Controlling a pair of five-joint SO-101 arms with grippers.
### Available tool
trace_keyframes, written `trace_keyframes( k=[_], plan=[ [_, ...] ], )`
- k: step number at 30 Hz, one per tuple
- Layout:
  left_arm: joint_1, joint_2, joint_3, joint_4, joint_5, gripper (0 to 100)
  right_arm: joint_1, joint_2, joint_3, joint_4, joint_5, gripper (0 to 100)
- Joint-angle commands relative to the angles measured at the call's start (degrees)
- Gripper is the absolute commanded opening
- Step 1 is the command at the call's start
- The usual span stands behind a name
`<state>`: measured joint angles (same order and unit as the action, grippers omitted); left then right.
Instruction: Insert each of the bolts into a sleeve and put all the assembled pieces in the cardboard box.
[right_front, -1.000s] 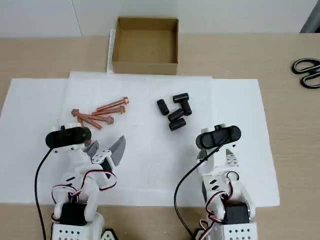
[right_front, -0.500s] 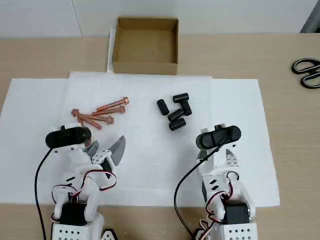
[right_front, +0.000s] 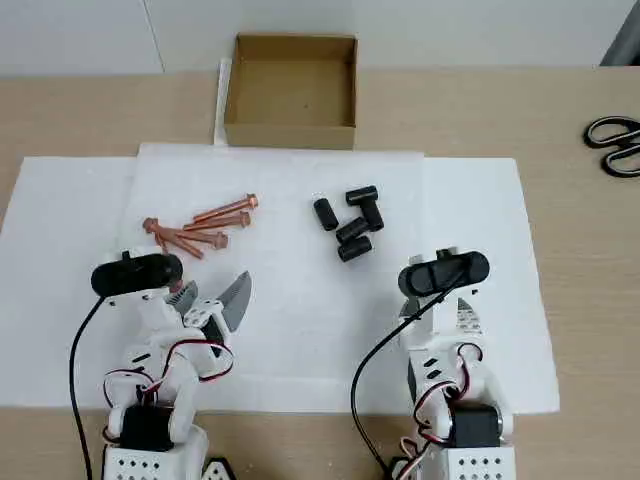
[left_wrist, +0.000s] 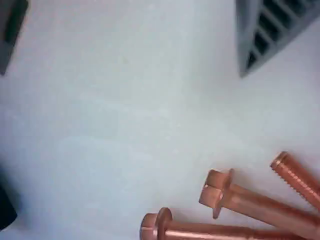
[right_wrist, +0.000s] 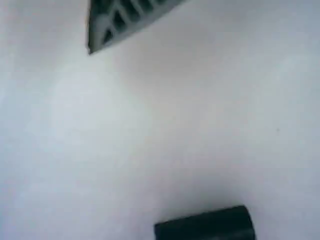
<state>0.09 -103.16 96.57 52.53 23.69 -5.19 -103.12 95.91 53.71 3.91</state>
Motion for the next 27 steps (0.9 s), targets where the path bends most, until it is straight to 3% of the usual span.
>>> trace_keyframes(
  k=[1, 15, 18, 27],
  plan=[
    [-0.1, -0.4, -0.3, 0.0, 0.1, 28, 0.4, -0.8, 0.0, -0.3, 0.6, 16.2],
    [-0.2, -0.1, -5.3, 2.0, -4.7, 28, 0.5, -0.7, -11.7, 9.5, 0.9, 16.2],
    [-0.4, -0.1, -7.2, 2.8, -4.7, 28, 0.5, -0.7, -13.5, 9.6, 4.0, 16.2],
    [-9.5, 0.0, -14.2, 5.1, -10.6, 28, 0.5, 2.2, -28.0, 10.8, 6.4, 16.2]
  ],
)
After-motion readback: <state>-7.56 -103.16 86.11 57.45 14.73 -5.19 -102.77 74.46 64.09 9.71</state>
